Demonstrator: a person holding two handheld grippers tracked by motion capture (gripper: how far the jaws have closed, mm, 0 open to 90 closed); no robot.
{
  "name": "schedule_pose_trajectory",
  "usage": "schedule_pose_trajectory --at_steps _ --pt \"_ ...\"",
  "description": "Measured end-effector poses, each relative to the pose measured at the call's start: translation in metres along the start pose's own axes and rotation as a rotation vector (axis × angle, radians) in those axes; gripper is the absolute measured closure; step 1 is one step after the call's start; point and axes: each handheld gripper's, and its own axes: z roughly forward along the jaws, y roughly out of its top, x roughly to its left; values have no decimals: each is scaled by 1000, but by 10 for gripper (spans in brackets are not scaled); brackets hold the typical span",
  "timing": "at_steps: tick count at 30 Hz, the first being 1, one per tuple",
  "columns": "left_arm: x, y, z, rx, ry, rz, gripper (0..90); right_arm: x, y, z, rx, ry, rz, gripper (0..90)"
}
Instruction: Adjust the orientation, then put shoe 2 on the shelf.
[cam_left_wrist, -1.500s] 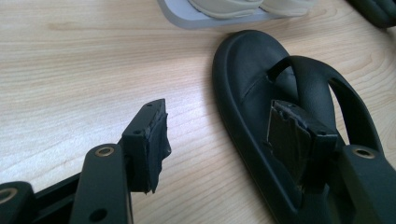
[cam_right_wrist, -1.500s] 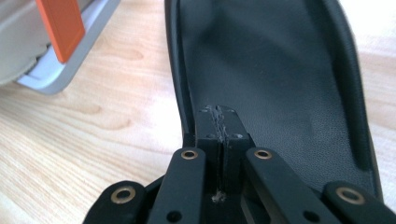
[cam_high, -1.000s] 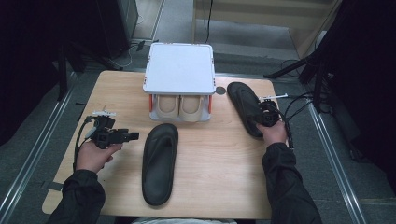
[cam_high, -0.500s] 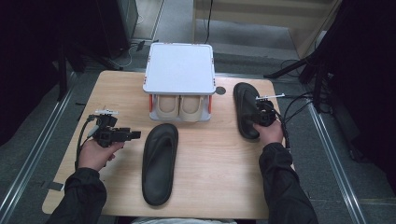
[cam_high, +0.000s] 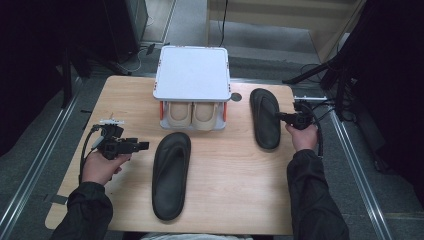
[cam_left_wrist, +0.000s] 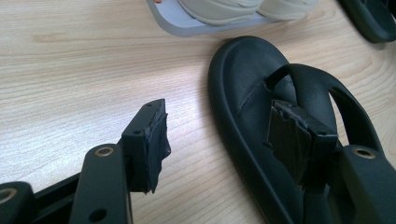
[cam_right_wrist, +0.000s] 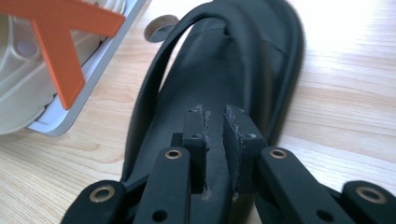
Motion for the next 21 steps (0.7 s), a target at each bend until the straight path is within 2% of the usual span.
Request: schedule_pose_trajectory --at_steps 4,5,6,10,12,17,21 --pt "-2 -4 0 22 15 7 381 -8 1 -4 -11 -9 16 733" --pt "-2 -6 0 32 33 20 381 -10 1 -4 -17 -5 20 711" --pt "-2 -7 -1 34 38 18 380 -11 2 -2 -27 -3 32 665" --pt "1 -10 -6 24 39 3 376 -8 3 7 10 -21 8 654" --pt "1 -11 -7 21 42 0 376 -8 4 10 8 -29 6 648" --pt "1 -14 -8 21 46 -1 376 -11 5 13 7 -34 17 645" --pt "3 -19 -14 12 48 -17 375 -13 7 20 17 -45 34 636"
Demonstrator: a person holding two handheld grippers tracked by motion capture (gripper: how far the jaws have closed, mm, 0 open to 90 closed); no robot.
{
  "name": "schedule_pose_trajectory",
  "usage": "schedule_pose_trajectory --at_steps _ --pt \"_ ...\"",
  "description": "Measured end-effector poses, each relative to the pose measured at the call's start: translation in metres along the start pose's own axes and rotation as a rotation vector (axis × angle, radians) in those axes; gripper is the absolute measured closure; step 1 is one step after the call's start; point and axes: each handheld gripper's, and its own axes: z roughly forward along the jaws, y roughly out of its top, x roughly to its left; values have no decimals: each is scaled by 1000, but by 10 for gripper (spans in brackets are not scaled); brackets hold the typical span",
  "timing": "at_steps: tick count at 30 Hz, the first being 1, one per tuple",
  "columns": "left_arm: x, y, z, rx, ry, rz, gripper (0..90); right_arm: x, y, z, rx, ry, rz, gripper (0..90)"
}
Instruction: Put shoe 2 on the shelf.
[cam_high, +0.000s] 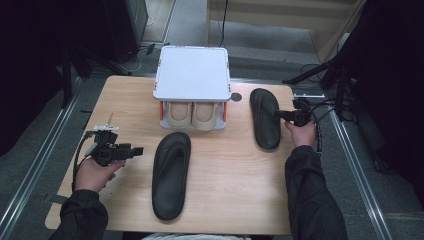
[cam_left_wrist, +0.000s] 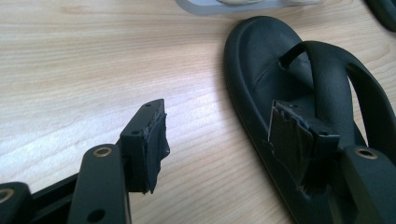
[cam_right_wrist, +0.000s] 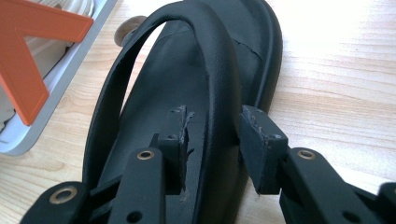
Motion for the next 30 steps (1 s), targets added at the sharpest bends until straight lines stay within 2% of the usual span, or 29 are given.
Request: schedule_pose_trajectory --at_steps 3,9,13,15,20,30 --pt "2 -4 -5 -5 8 -14 375 -4 2 2 -1 2 15 648" --pt "6 -10 -12 -20 18 -37 375 -4 4 13 33 -7 18 667" --pt "7 -12 -13 -20 21 -38 374 -2 6 16 32 -27 22 705" --pt "7 -13 -14 -20 22 -40 374 -3 6 16 29 -25 49 713" --pt "7 -14 -14 -20 25 -42 374 -4 7 16 27 -28 72 725" --pt "6 -14 -15 -28 26 -40 374 -3 7 16 27 -30 91 731"
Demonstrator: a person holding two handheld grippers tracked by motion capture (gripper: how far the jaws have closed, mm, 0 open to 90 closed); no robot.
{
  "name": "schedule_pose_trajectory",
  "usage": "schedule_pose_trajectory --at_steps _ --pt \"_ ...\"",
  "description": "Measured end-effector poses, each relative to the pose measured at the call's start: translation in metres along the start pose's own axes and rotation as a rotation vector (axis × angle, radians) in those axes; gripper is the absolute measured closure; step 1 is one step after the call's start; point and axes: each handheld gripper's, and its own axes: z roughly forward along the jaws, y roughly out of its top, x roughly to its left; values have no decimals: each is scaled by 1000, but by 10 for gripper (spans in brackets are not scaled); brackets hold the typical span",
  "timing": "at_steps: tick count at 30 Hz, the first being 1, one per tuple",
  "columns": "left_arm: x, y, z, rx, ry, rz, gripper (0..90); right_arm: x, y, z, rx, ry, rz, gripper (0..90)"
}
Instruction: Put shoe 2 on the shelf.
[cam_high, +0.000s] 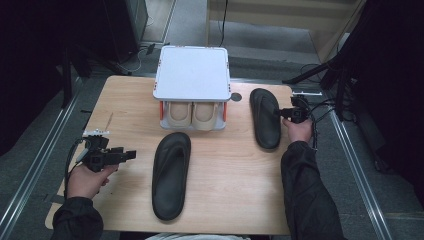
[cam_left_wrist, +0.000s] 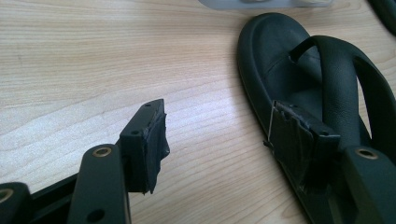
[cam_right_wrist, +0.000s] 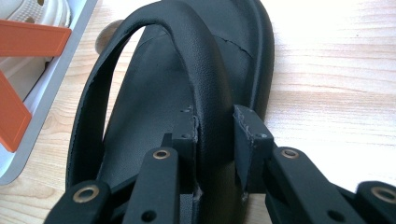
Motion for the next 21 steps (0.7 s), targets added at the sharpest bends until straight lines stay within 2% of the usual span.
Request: schedule_pose_trajectory --at_steps 9,21 --pt "0 0 0 -1 -3 -2 373 1 1 -3 -1 -1 11 731" --pt "-1 2 0 1 -16 3 372 11 3 -10 8 13 -4 731"
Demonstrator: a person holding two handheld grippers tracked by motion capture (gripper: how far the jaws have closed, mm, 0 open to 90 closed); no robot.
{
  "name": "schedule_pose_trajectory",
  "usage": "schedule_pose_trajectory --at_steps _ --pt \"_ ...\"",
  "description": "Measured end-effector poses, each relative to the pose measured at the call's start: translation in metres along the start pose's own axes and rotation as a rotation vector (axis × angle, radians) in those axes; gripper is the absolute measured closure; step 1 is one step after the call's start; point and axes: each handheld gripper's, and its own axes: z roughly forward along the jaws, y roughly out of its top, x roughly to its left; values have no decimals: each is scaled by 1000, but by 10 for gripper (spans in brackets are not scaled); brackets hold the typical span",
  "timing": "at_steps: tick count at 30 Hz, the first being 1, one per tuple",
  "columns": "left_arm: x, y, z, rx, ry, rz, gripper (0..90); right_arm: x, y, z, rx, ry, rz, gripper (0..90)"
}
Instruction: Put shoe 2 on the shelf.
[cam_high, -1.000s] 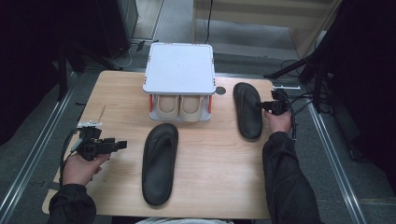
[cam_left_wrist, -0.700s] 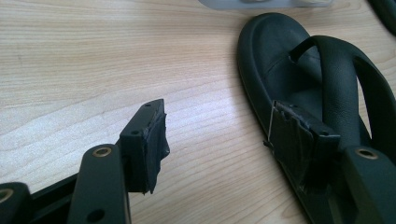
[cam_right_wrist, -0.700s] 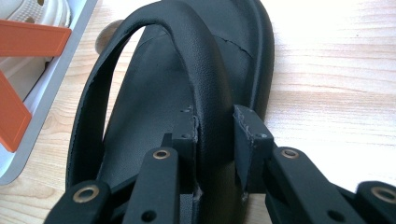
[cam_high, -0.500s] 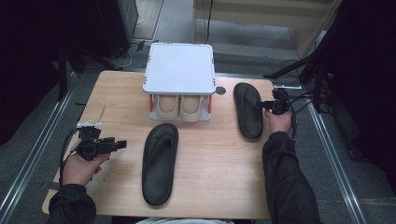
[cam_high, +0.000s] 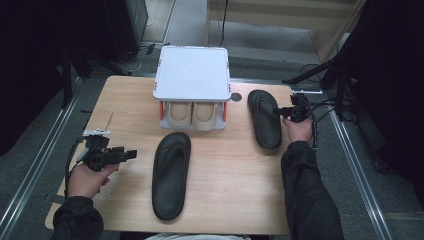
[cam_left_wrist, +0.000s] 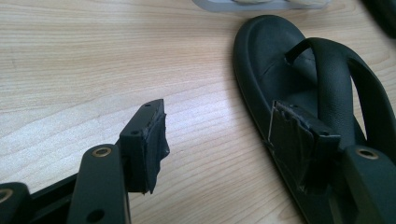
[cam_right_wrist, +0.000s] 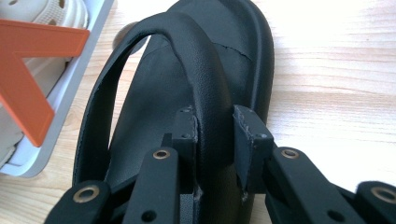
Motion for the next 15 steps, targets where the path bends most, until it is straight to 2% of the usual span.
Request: schedule_pose_trajectory --at_steps 5,15 --pt "0 1 0 -13 -2 1 372 8 1 -4 9 14 -15 731" --pt "-5 9 7 4 -27 25 372 19 -7 -17 21 45 -34 731"
